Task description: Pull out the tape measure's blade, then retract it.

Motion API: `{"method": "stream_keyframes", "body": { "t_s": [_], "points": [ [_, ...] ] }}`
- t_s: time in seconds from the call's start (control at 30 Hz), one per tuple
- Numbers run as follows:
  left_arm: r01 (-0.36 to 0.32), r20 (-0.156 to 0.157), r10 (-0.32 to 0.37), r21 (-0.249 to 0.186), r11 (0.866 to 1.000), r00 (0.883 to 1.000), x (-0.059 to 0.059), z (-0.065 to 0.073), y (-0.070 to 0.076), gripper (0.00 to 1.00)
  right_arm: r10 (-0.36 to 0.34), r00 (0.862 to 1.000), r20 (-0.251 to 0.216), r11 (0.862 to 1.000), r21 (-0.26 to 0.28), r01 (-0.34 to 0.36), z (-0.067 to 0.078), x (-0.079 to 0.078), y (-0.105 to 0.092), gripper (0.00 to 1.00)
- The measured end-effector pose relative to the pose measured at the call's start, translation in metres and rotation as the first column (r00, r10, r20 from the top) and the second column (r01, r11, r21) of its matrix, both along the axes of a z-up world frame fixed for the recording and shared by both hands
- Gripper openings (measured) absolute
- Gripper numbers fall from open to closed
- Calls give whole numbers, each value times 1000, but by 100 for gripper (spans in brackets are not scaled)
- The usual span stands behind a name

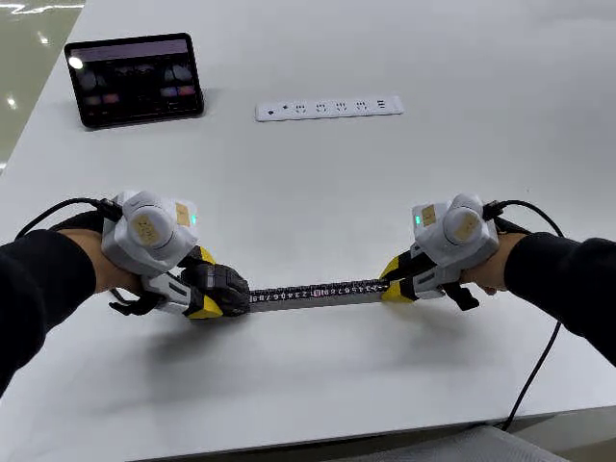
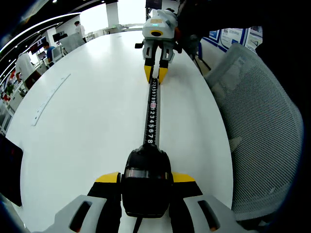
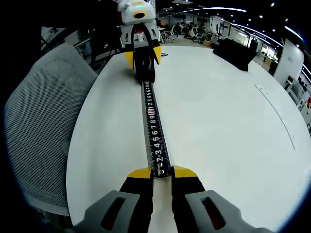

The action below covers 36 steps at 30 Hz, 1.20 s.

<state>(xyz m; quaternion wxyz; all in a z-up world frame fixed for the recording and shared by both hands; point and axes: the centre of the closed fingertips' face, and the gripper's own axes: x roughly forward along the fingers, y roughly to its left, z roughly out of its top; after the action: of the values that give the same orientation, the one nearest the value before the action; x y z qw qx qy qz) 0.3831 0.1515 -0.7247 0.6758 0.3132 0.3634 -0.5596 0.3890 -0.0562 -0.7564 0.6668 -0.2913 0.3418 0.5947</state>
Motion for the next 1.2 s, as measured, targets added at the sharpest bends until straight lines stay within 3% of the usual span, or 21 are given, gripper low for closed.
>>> {"method": "stream_keyframes", "body": {
  "t_s": [0.67,1.2],
  "points": [
    [-20,7,20,-11,1000,1000,1,0,1,34,-24,1000,0,999,-30,24,1,1,-27,8],
    [-28,3,28,-23,999,1000,1,0,0,34,-33,999,-14,999,-36,33,2,0,-29,8]
  ]
}}
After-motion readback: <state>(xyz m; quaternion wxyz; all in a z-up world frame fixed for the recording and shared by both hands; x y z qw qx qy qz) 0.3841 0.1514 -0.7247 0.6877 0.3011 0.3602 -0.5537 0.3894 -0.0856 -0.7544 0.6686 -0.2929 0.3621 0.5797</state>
